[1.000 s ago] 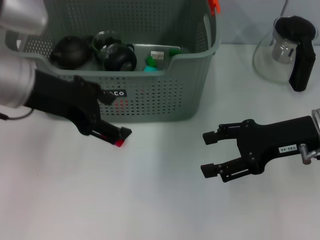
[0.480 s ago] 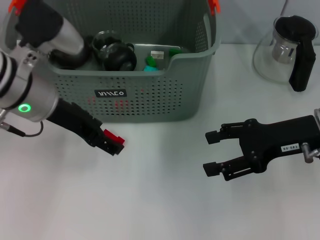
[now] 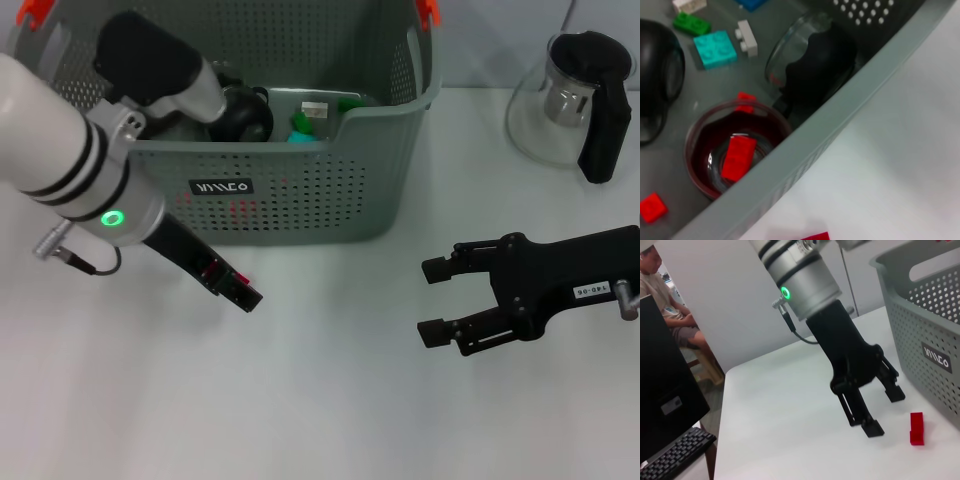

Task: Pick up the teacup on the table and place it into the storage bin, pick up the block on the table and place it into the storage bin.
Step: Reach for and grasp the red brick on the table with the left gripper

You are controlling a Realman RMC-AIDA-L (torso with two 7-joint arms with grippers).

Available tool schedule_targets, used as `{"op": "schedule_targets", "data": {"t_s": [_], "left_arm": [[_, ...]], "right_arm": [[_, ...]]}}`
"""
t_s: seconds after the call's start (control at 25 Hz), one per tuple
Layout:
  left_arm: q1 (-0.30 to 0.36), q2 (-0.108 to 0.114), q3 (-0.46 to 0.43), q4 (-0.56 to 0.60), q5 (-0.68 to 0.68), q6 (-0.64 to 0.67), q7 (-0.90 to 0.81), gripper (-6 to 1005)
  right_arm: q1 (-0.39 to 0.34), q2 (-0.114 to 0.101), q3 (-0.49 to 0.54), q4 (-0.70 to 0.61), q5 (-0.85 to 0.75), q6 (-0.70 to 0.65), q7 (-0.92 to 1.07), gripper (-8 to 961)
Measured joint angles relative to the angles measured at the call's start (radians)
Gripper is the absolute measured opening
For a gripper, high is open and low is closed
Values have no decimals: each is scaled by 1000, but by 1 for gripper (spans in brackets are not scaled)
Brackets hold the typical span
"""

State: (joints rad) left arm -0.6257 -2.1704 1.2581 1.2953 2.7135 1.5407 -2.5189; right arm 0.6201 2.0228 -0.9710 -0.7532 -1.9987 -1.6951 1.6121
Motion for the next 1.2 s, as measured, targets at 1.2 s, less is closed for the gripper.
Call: {"op": "schedule_targets", "data": {"t_s": [1.2], "left_arm": [[-93,-1,117,-153,125,-119,-239,901]], "right_arm": [[14,-3,-8,-9,0,-1,-15,928]]}}
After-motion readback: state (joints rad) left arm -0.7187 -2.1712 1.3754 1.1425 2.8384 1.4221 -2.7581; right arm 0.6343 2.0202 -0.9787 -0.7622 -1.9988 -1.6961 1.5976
